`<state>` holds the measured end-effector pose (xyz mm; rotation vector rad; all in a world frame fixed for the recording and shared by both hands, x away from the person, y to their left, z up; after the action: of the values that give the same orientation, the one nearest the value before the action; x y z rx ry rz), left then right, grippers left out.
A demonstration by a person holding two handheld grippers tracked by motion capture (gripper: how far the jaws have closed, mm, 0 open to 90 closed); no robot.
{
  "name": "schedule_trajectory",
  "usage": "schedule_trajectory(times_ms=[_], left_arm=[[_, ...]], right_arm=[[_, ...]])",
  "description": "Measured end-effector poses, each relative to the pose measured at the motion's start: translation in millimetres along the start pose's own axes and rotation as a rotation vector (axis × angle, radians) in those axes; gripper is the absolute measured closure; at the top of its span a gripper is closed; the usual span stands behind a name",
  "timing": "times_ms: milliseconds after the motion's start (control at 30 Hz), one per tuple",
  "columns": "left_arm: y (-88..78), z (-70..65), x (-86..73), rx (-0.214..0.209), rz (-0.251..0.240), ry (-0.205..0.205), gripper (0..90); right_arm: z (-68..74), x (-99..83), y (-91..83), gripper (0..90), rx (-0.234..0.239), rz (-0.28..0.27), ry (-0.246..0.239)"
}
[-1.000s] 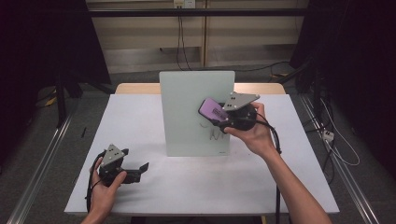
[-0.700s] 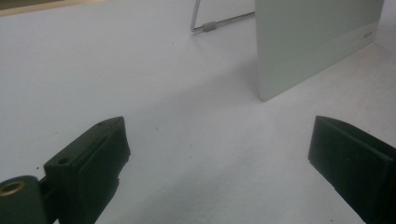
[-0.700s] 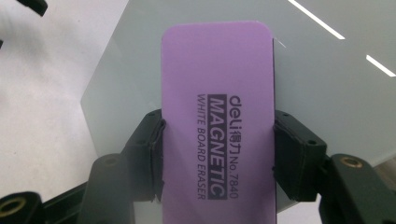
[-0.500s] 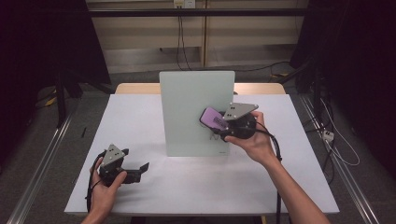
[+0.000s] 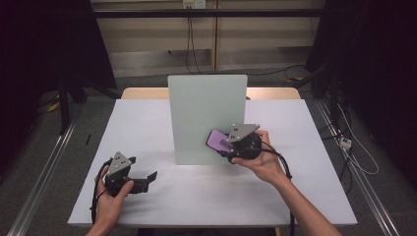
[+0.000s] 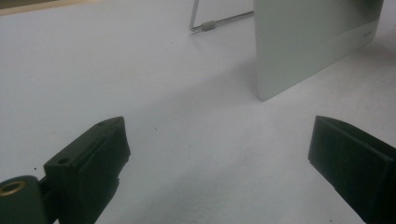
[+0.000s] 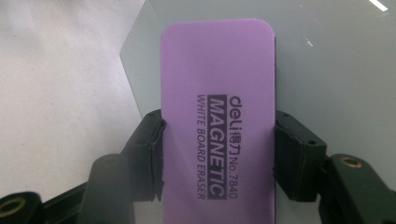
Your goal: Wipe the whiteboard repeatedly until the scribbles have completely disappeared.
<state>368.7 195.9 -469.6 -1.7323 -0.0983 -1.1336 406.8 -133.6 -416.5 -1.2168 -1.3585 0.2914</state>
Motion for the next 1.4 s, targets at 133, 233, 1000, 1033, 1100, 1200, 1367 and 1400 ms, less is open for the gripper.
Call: schedule_trajectory(times_ms=[133, 233, 1000, 1033, 1100, 1200, 1367, 1400], left_arm=[[-0.1, 0.3, -0.3, -0.003, -0.003, -0.003, 5.0], [0.4, 0.5, -0.3, -0.003, -0.001, -0.003, 4.9], [0.7, -0.6, -0.1, -0.003, 0.000, -0.001, 5.0], [0.8, -0.8, -0.1, -0.005, -0.001, 0.003, 5.0], [0.9, -1.0, -0.1, -0.006, 0.004, 0.006, 5.0], [0.6, -1.1, 0.0, -0.006, 0.001, 0.004, 5.0], [0.8, -0.8, -0.1, -0.006, -0.001, 0.003, 5.0], [0.8, -0.9, -0.1, -0.005, 0.002, 0.004, 5.0]], right_arm=[[-4.4, 0.4, -4.4, 42.1, -0.007, -0.017, 0.011], [-14.3, 1.9, -15.3, 42.2, -0.033, -0.039, 0.030], [-11.1, -11.7, -13.3, 42.1, -0.056, -0.051, 0.062], [-8.9, -14.0, -11.1, 42.1, -0.050, -0.042, 0.059], [-5.2, -17.8, -6.8, 42.0, -0.039, -0.027, 0.055], [0.8, -23.0, -0.6, 42.0, -0.024, 0.000, 0.049], [8.2, -29.1, 8.2, 42.0, 0.011, 0.027, 0.051], [9.0, -29.4, 9.5, 42.0, 0.017, 0.032, 0.050]])
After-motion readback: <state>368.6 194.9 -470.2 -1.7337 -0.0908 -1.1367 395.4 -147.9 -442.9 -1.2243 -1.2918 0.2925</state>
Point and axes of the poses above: each handheld gripper's, and its own axes: y roughly forward along the jaws, x roughly out of its top, z roughly to its left, the point moved 5 cm from there along y, roughly forward along the jaws, and after that the axes turned 12 degrees about z, right-handed, at the moved point
